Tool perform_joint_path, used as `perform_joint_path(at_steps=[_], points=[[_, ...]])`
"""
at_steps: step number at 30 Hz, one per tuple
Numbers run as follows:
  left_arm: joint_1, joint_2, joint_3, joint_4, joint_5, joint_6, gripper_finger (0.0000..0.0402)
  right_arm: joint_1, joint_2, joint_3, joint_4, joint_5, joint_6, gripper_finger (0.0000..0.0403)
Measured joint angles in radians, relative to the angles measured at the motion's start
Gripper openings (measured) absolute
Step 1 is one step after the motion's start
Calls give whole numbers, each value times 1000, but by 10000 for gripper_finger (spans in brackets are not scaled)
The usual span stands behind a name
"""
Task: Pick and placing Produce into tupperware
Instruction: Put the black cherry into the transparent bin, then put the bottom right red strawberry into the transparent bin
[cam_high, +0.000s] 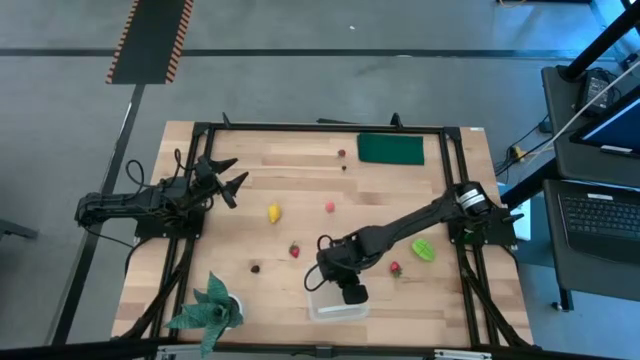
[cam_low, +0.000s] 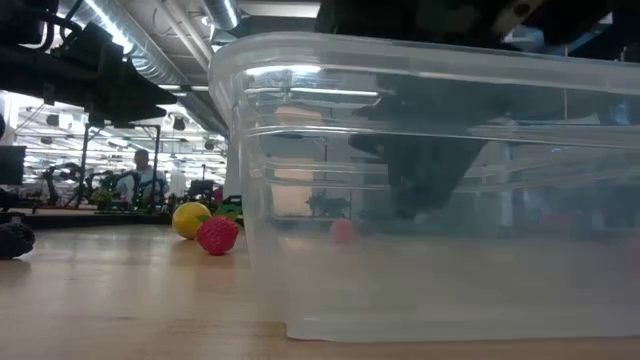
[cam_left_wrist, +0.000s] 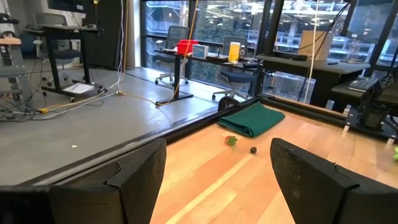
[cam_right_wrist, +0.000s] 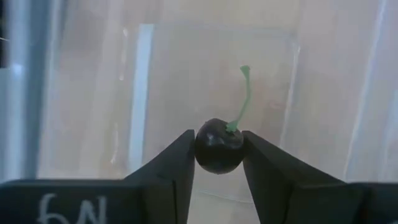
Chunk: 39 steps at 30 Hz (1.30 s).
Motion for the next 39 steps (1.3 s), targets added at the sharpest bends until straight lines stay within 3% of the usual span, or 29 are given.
perform_joint_path(at_steps=[15,25,32,39], points=[[0,0,0,-1,0,0,281,-1,4,0,4,-2,3,135],[0,0,0,-1,0,0,281,-1,4,0,5,-4,20,169],[-1,0,0,-2,0,0,281,0,-74,92,-150,-9,23,184],[-1,0,0,-6,0,0,281,0,-267,143,-372,215,39,185]])
